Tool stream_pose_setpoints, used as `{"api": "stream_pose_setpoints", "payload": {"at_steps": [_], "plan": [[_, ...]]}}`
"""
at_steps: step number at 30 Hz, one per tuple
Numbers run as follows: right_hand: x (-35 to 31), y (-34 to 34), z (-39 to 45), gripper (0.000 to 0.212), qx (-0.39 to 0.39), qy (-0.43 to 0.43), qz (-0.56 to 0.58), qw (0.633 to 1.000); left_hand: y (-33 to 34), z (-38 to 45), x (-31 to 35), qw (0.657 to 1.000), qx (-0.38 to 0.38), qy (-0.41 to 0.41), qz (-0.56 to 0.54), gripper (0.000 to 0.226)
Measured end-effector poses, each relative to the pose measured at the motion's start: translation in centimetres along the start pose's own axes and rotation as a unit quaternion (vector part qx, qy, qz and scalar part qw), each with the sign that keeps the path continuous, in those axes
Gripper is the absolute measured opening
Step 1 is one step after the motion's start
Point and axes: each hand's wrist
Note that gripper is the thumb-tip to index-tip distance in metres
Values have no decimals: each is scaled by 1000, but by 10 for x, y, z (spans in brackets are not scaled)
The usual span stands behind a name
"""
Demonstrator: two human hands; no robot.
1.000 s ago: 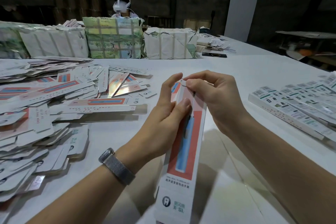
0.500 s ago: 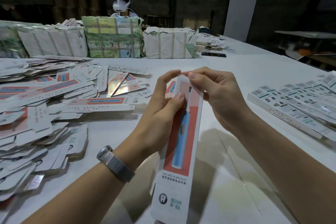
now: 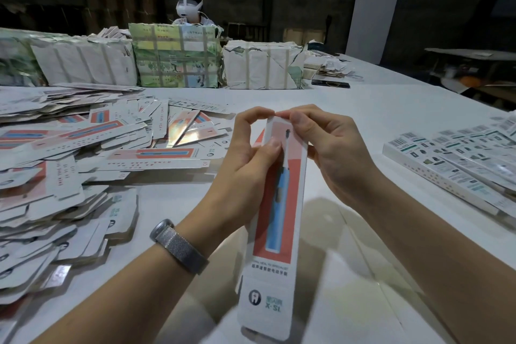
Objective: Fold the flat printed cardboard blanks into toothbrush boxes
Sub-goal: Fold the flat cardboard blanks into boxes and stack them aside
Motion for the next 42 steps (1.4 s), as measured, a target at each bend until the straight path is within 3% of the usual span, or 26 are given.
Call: {"api": "stream_pose_setpoints", "payload": {"at_steps": [8, 15, 18, 21, 24, 26, 30, 34, 36, 38, 40, 42], "plan": [[6, 1, 0, 21, -22, -9, -26, 999, 1, 5, -1, 999, 29, 12, 12, 27], [16, 3, -2, 39, 8, -142, -230, 963, -6, 7, 4, 998, 48, 36, 25, 26], [14, 1, -1, 57, 5, -107, -245, 964, -3, 6, 5, 998, 44, 37, 24, 26], [9, 1, -1, 91, -18, -51, -280, 959, -5, 4, 6, 999, -21, 2, -24, 33], [4, 1, -1, 93, -29, -12, -305, 952, -14, 5, 6, 994, -91, -33, -58, 41], [-1, -6, 4, 88, -29, 5, -353, 935, -18, 8, 5, 990, -120, -64, -37, 48], [-19, -47, 21, 78, 28, 97, -469, 877, -20, 13, -2, 989, -68, -58, 115, 48], [-40, -114, 34, 39, 186, 147, -590, 772, -24, 9, -8, 984, -52, -56, 160, 40], [-41, -145, 33, 21, 228, 202, -626, 718, -26, 10, -9, 979, -47, -65, 188, 40], [-34, -163, 30, 26, 238, 266, -641, 679, -26, 9, -10, 973, -43, -75, 215, 38], [-27, -166, 31, 40, 239, 256, -656, 669, -27, 9, -12, 968, -36, -79, 234, 32], [-25, -153, 36, 45, 235, 164, -634, 718, -29, 10, -13, 963, -29, -82, 256, 27]]}}
Point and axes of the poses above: each hand's wrist, its own z-axis towards the middle knuckle, its own y-axis out of the palm, x = y × z, and after that the axes turned 15 degrees about z, right-handed
